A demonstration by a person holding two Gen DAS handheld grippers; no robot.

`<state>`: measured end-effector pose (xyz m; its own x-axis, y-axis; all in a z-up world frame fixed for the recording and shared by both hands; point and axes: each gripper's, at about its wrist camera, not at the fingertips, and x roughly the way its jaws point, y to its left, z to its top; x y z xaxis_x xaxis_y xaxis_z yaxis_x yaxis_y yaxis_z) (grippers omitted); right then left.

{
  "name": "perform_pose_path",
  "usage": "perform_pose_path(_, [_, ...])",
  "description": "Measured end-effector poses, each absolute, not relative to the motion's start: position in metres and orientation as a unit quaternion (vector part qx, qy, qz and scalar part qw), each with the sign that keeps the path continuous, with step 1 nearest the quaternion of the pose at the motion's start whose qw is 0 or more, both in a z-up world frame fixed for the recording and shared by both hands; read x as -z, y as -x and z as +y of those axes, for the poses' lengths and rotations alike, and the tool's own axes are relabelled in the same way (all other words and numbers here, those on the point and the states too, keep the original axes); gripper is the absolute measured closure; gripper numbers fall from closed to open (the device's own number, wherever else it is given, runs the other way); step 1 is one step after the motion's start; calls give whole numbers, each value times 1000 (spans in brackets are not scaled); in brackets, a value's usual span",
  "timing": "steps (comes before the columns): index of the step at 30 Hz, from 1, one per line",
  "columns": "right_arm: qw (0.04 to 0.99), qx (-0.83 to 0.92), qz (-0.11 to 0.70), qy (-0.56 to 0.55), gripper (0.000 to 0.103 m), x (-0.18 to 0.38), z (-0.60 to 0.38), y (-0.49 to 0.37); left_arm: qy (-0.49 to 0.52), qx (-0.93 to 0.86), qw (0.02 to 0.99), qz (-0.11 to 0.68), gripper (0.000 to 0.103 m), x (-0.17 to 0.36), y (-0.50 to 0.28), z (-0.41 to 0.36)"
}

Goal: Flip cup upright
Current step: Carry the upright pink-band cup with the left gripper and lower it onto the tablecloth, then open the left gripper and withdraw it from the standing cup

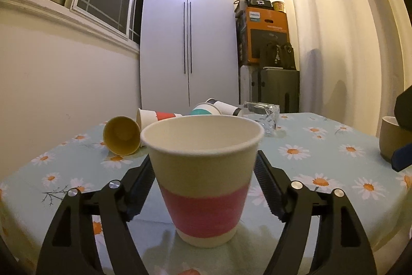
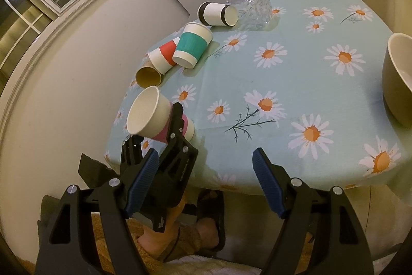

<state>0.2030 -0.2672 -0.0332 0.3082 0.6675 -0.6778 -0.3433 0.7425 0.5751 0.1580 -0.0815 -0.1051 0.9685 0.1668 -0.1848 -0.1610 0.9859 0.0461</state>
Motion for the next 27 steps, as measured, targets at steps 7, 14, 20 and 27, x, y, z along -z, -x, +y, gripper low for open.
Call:
perform_pose_path(7, [796, -320, 487, -167, 28, 29, -271, -202, -13, -77, 992, 98, 22, 98, -153, -81])
perform_pose_path(14, [800, -320, 474, -180, 27, 23, -281, -200, -23, -53, 991, 117, 9, 79, -140, -86])
perform_pose_path(20, [805, -331, 458, -184, 26, 16, -286, -192, -44, -42, 991, 122, 6, 51, -126, -85])
perform_pose_path(27, [813, -345, 431, -183, 26, 5, -287, -182, -46, 0, 988, 146, 6, 5, -108, -72])
